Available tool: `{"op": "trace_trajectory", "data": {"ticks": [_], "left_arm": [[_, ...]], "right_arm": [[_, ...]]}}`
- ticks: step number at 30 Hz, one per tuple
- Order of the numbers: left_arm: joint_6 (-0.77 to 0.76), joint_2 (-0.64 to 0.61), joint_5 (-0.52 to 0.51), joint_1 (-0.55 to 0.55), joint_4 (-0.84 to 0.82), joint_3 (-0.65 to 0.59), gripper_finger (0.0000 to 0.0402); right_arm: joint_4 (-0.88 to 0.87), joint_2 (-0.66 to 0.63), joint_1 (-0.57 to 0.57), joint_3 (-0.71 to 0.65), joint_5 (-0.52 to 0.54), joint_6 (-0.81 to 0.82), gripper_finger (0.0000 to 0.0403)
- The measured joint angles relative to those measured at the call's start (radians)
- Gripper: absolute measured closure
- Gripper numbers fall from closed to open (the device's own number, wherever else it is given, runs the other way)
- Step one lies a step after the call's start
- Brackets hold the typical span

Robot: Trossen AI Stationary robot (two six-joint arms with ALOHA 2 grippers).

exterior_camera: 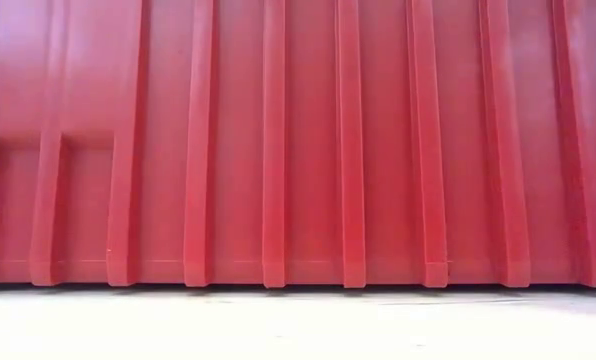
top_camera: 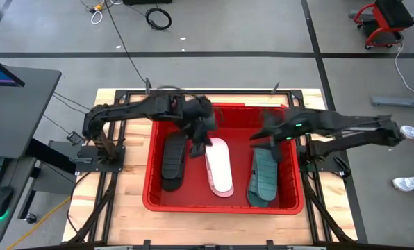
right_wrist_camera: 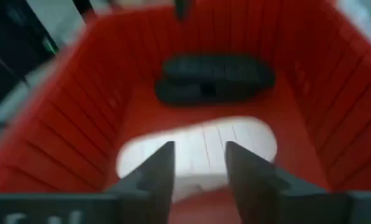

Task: Pick and place slides into bin
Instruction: Return to Home Position

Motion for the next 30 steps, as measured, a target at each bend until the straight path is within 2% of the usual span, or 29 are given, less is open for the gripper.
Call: {"op": "trace_trajectory", "data": {"ticks": [6, 10, 13, 19, 25, 30], "left_arm": [[0.017, -0.042, -0.001, 0.079, 0.133, 0.001, 0.0387], [0.034, -0.055, -0.001, 0.121, 0.158, 0.0, 0.0397], [0.049, -0.059, -0.001, 0.142, 0.187, 0.0, 0.0392], [0.086, -0.067, 0.004, 0.165, 0.2, 0.0, 0.0395], [0.125, -0.067, 0.036, 0.173, 0.182, 0.0, 0.0388], [0.164, -0.067, 0.036, 0.173, 0.171, 0.0, 0.0395]], "right_arm": [[-0.005, -0.235, 0.0, 0.021, 0.028, -0.022, 0.0332], [-0.006, -0.344, 0.0, 0.034, 0.069, -0.072, 0.0364], [-0.008, -0.404, 0.0, 0.036, 0.082, -0.003, 0.038], [-0.009, -0.443, 0.003, 0.036, 0.021, -0.048, 0.0391], [0.003, -0.443, 0.003, 0.036, 0.021, -0.109, 0.0384], [0.123, -0.45, 0.003, 0.003, 0.021, -0.134, 0.0385]]}}
